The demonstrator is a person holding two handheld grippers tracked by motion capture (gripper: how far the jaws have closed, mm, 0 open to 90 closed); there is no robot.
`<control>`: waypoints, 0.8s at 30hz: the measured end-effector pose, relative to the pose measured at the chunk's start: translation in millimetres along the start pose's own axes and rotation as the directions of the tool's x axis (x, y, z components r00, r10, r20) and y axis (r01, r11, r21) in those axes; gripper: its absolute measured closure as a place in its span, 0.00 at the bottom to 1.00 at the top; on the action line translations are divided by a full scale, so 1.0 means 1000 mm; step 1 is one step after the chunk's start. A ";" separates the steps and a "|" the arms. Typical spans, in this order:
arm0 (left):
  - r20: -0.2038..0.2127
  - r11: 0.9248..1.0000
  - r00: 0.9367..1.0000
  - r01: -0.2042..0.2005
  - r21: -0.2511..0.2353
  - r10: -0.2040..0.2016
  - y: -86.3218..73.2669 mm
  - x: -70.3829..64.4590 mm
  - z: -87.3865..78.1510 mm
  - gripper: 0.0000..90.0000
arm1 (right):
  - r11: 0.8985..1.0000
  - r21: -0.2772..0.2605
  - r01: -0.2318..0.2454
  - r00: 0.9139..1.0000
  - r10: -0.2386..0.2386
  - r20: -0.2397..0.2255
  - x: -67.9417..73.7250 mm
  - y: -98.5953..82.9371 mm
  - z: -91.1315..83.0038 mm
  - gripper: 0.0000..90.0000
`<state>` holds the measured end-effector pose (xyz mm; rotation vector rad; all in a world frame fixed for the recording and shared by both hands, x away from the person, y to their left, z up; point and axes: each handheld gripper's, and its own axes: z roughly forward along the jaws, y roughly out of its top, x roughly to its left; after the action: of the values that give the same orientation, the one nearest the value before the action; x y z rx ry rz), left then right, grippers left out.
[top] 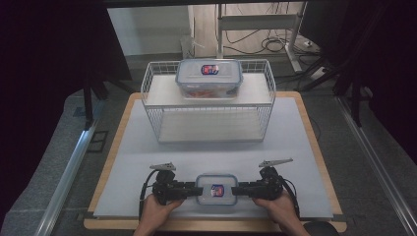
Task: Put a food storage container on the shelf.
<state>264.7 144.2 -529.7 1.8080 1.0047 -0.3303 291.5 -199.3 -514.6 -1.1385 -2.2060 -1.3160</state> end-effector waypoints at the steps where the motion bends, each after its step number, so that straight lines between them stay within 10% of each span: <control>1: -0.001 1.000 1.000 0.006 -0.004 -0.006 0.000 0.000 0.000 0.60 | 1.000 -0.003 0.000 1.000 0.000 0.003 0.001 0.000 0.000 0.64; 14: 0.074 0.995 0.997 0.032 -0.089 -0.026 0.006 0.003 -0.009 0.65 | 0.998 -0.062 -0.012 0.999 0.009 -0.039 0.001 0.005 -0.007 0.65; 24: 0.044 0.995 0.999 -0.020 -0.101 0.024 0.026 -0.006 -0.018 0.65 | 0.995 -0.095 0.021 0.999 -0.024 -0.035 0.007 0.021 -0.016 0.65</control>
<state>276.9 152.5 -501.2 1.7122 0.9527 -0.3002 301.5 -204.1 -490.1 -1.1163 -2.1573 -1.4527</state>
